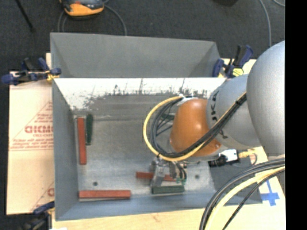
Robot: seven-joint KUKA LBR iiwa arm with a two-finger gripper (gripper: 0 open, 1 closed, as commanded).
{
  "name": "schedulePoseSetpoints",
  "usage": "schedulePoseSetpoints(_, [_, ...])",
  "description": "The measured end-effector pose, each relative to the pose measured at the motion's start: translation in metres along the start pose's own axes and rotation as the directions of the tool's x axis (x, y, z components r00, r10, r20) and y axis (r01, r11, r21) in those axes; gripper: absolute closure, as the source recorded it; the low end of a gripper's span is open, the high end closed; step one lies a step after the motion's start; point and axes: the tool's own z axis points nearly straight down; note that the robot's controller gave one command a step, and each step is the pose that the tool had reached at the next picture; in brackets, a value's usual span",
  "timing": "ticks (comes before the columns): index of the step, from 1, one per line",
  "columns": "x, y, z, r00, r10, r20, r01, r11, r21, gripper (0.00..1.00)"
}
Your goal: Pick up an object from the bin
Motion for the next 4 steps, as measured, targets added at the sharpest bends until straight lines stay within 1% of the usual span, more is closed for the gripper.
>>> schedulePoseSetpoints(1, [0.000, 0.000, 0.000, 1.000, 0.000, 0.000, 0.000, 1.000, 0.000, 1.00])
schedulePoseSetpoints(2, [0.001, 0.000, -0.003, 1.000, 0.000, -0.004, 0.000, 1.000, 0.001, 1.00])
schedulePoseSetpoints(3, [0.002, -0.001, -0.020, 1.000, -0.001, -0.008, 0.001, 1.000, 0.001, 1.00])
schedulePoseSetpoints(4, [0.000, 0.000, -0.029, 1.000, -0.002, -0.001, 0.002, 1.000, 0.000, 1.00])
